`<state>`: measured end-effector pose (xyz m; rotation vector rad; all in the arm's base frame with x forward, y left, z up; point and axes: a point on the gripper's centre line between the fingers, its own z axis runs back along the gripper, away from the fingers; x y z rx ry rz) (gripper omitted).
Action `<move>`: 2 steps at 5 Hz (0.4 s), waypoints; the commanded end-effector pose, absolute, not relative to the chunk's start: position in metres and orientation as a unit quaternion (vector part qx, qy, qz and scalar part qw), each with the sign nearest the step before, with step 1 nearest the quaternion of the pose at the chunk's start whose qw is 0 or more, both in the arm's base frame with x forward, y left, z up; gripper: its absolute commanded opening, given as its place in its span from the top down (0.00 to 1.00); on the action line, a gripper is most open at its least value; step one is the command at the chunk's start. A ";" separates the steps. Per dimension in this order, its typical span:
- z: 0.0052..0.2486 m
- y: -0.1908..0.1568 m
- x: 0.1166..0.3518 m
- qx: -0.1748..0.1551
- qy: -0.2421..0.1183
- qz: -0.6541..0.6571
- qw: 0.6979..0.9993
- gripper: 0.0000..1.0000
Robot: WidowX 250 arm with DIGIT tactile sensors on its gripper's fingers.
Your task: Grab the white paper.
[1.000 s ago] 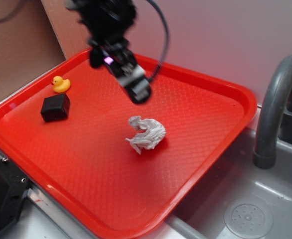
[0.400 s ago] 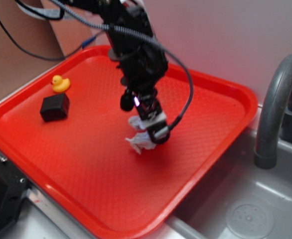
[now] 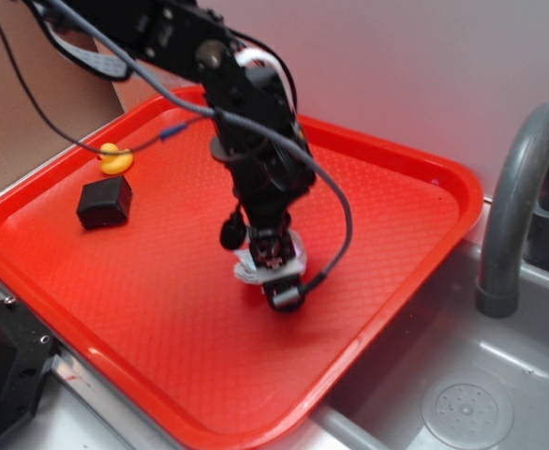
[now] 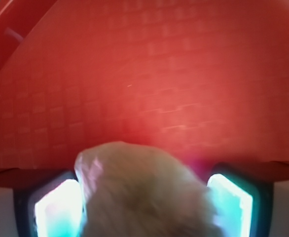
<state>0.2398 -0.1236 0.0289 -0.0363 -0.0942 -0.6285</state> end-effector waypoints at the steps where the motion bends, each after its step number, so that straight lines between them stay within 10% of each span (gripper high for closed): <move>1: 0.053 -0.128 0.235 0.002 -0.073 -0.250 0.965 1.00; 2: 0.103 -0.095 0.227 0.050 -0.094 -0.129 0.986 1.00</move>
